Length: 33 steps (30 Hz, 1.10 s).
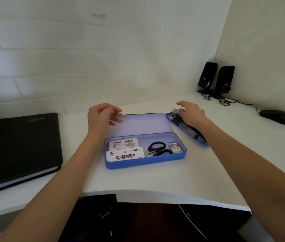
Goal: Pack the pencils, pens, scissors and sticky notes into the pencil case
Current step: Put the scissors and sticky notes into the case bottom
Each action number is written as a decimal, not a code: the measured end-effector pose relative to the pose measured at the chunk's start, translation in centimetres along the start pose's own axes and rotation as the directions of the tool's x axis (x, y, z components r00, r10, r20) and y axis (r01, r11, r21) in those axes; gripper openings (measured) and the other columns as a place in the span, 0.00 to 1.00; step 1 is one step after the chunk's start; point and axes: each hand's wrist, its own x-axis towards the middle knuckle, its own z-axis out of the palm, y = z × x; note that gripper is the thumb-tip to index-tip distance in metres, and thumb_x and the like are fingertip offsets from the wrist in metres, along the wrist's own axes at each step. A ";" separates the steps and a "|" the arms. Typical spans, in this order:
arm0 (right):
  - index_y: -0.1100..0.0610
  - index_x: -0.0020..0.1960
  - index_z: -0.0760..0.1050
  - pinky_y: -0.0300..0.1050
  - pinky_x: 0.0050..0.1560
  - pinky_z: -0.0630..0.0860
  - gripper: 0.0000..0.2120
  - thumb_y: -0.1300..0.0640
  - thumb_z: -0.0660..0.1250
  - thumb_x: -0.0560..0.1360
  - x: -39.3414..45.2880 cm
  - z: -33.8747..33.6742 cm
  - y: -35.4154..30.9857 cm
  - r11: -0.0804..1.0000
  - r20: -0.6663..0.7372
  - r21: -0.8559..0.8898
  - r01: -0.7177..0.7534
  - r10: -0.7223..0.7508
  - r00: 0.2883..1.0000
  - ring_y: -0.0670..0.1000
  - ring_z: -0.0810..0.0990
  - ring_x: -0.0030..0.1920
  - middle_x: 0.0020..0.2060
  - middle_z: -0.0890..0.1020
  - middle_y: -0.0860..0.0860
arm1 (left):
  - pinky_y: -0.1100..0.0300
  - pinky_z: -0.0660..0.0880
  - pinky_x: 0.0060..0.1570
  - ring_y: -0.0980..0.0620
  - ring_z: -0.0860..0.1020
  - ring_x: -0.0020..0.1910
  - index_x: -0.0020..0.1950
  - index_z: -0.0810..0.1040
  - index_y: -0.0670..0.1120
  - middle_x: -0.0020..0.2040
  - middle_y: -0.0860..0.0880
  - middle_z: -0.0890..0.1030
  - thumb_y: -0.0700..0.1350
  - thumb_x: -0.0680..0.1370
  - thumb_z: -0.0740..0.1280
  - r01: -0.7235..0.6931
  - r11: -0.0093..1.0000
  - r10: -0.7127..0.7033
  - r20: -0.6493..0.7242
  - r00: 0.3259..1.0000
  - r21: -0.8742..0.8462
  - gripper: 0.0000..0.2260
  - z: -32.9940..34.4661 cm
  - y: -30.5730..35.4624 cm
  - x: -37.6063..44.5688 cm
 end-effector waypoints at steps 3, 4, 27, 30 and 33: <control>0.47 0.73 0.62 0.56 0.66 0.61 0.20 0.52 0.52 0.81 1.5 1.2 0.2 0.998 0.118 -0.061 -0.010 0.018 0.993 0.58 0.66 0.69 0.71 0.69 0.52 | 0.68 0.66 0.22 0.55 0.74 0.21 0.30 0.79 0.43 0.21 0.52 0.77 0.35 0.67 0.58 -0.022 1.000 0.021 -0.168 0.986 -0.001 0.12 -0.4 -0.8 0.1; 0.48 0.72 0.62 0.56 0.66 0.61 0.20 0.51 0.51 0.81 1.8 1.5 0.2 0.998 0.140 -0.066 -0.006 0.016 0.990 0.58 0.67 0.69 0.71 0.69 0.53 | 0.68 0.67 0.23 0.55 0.73 0.21 0.29 0.79 0.43 0.21 0.52 0.76 0.35 0.67 0.58 -0.031 1.000 0.031 -0.197 0.980 0.007 0.12 -0.4 -0.9 0.1; 0.50 0.48 0.80 0.37 0.53 0.71 0.12 0.64 0.72 0.70 -10.5 -1.2 -0.5 0.775 0.068 0.486 0.404 -0.495 0.866 0.43 0.78 0.46 0.45 0.83 0.44 | 0.56 0.74 0.32 0.52 0.73 0.24 0.26 0.78 0.46 0.22 0.50 0.76 0.41 0.63 0.59 -0.004 0.986 0.030 -0.152 0.988 0.166 0.10 -0.4 -1.4 -0.1; 0.52 0.46 0.81 0.35 0.51 0.71 0.10 0.66 0.70 0.70 -10.7 -0.9 -0.8 0.797 0.009 0.442 0.413 -0.464 0.886 0.43 0.78 0.46 0.44 0.82 0.45 | 0.54 0.74 0.33 0.51 0.73 0.24 0.26 0.78 0.47 0.20 0.53 0.76 0.41 0.63 0.58 -0.011 0.982 0.038 -0.140 0.989 0.190 0.10 -0.4 -1.5 0.0; 0.54 0.40 0.83 0.21 0.49 0.64 0.11 0.69 0.68 0.71 -10.8 -0.6 -1.1 0.827 -0.049 0.361 0.431 -0.445 0.894 0.43 0.76 0.51 0.51 0.80 0.47 | 0.53 0.75 0.33 0.49 0.74 0.25 0.25 0.78 0.48 0.20 0.54 0.76 0.41 0.64 0.59 -0.021 0.978 0.051 -0.141 0.989 0.210 0.11 -0.4 -1.5 0.0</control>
